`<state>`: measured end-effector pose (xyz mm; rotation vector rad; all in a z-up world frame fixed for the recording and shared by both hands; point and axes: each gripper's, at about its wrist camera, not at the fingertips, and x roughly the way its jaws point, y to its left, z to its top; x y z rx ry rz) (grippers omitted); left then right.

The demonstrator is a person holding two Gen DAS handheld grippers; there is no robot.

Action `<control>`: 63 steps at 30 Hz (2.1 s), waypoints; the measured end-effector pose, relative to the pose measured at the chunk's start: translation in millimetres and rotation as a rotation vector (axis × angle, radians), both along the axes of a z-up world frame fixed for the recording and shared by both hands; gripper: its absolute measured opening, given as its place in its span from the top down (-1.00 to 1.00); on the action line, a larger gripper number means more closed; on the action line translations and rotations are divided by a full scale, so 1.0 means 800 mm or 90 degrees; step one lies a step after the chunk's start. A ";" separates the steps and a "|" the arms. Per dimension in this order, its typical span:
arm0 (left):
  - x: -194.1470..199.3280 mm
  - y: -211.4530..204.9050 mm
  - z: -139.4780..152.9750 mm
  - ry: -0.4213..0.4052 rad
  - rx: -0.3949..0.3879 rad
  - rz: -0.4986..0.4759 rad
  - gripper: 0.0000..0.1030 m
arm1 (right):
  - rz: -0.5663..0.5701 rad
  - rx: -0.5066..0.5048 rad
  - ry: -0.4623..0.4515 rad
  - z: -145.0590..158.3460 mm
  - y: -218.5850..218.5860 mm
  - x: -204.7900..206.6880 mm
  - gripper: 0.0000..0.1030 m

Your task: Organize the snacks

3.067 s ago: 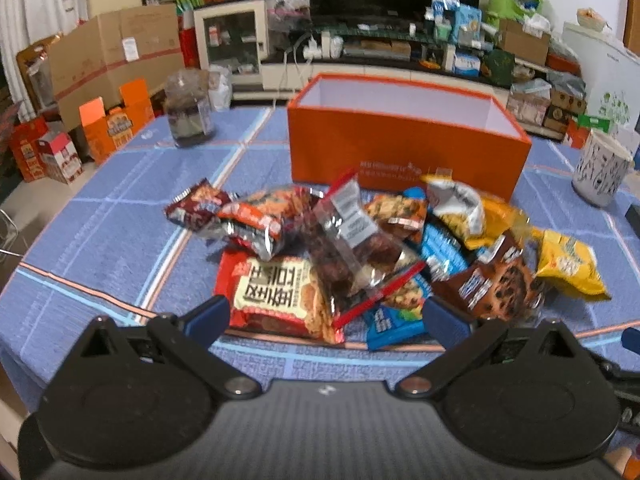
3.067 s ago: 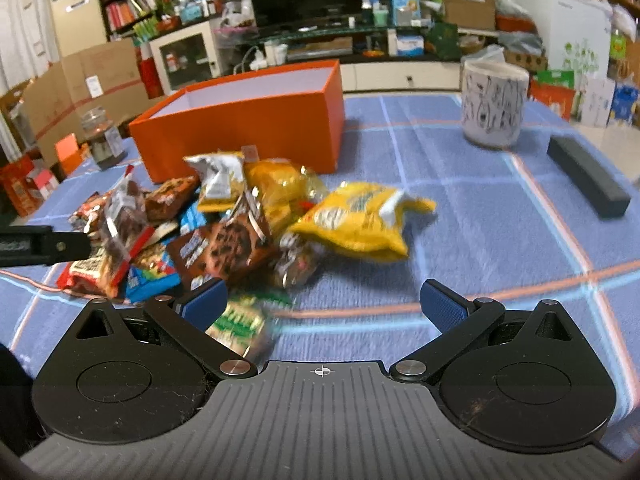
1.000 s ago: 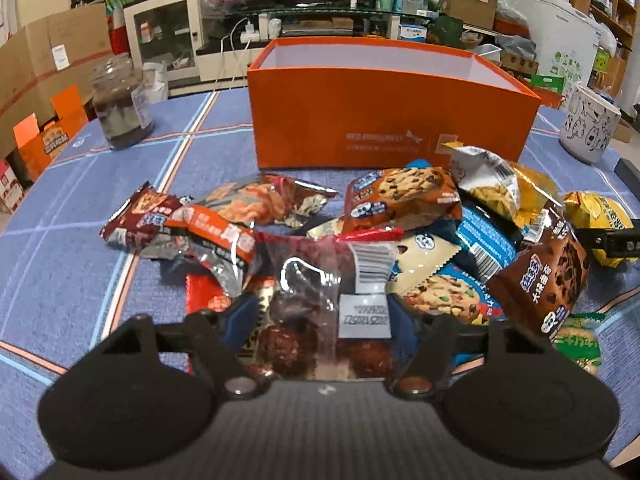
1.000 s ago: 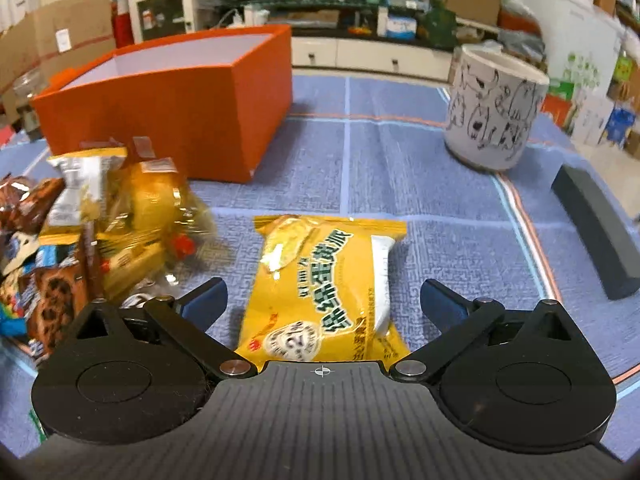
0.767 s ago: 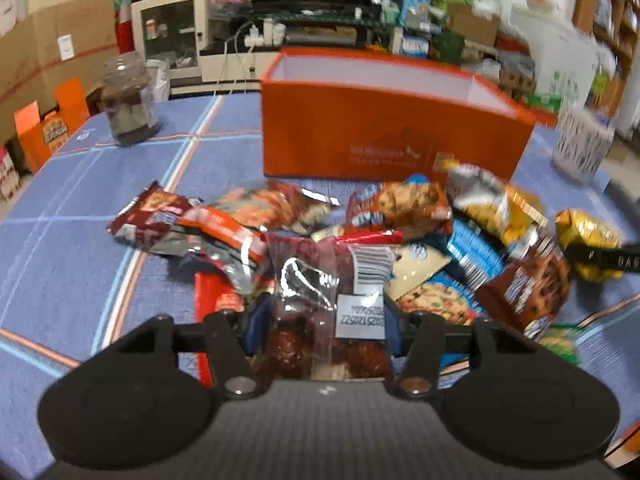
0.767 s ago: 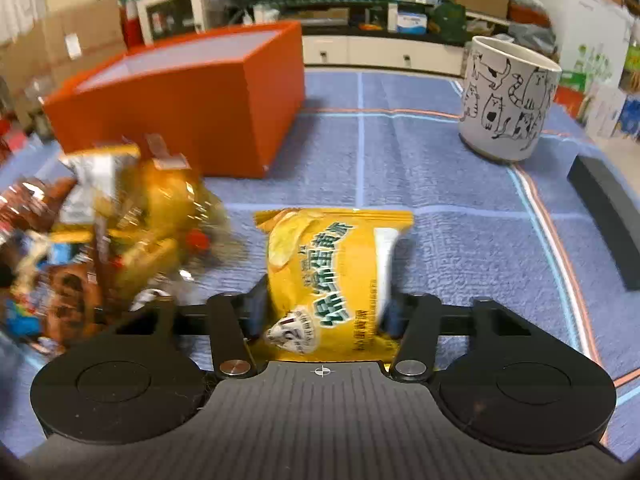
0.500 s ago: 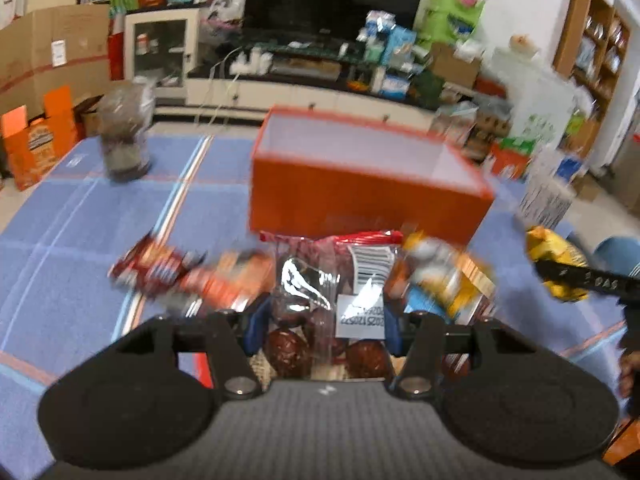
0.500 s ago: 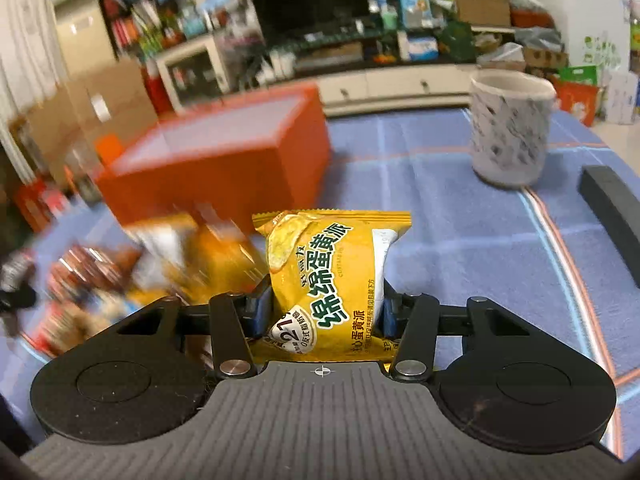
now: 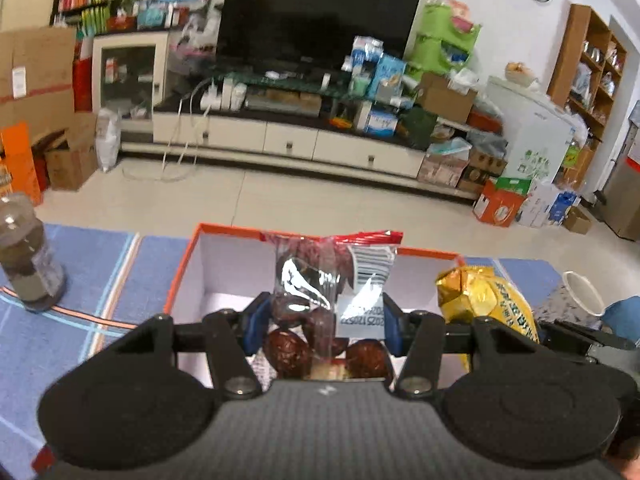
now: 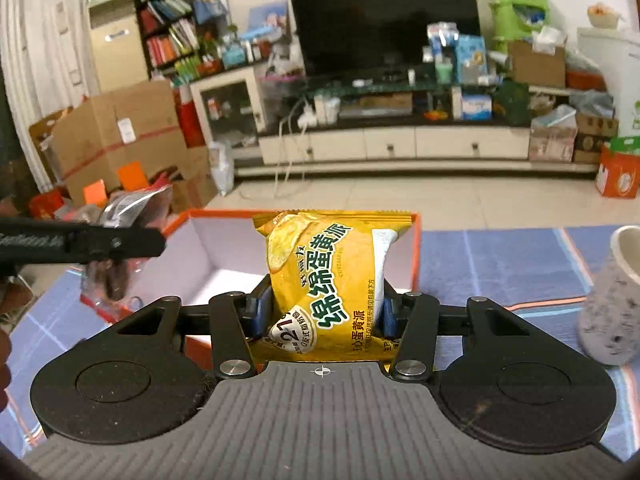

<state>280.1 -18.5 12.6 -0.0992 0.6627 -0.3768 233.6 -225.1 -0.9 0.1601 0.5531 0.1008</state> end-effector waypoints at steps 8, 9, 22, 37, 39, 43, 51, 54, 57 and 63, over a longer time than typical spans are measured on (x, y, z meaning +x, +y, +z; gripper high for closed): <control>0.001 0.021 0.004 -0.049 0.049 0.048 -0.51 | -0.018 0.010 -0.039 -0.006 0.007 0.025 -0.51; -0.004 0.025 0.008 -0.053 0.036 0.046 -0.57 | -0.014 0.011 -0.047 -0.002 0.008 0.020 -0.53; -0.198 0.066 -0.012 -0.051 0.013 0.049 -0.89 | -0.011 0.022 -0.061 0.003 -0.008 -0.165 -0.87; -0.288 0.103 -0.089 0.023 0.115 0.131 -0.89 | 0.054 -0.005 0.086 -0.112 0.032 -0.310 -0.87; -0.269 0.102 -0.095 0.029 0.130 0.134 -0.89 | 0.057 -0.030 0.082 -0.113 0.041 -0.304 -0.87; -0.237 0.095 -0.114 0.040 0.154 0.143 -0.89 | 0.065 -0.059 0.103 -0.122 0.060 -0.283 -0.87; -0.230 0.101 -0.130 0.074 0.148 0.130 -0.75 | 0.041 -0.110 0.124 -0.136 0.058 -0.278 -0.87; -0.251 0.107 -0.128 0.092 0.141 0.117 -0.74 | 0.029 -0.104 0.133 -0.134 0.049 -0.279 -0.87; -0.277 0.109 -0.127 0.098 0.148 0.110 -0.74 | 0.020 -0.097 0.136 -0.132 0.039 -0.282 -0.87; -0.314 0.111 -0.110 0.073 0.193 0.123 -0.83 | -0.006 -0.078 0.137 -0.128 0.023 -0.283 -0.87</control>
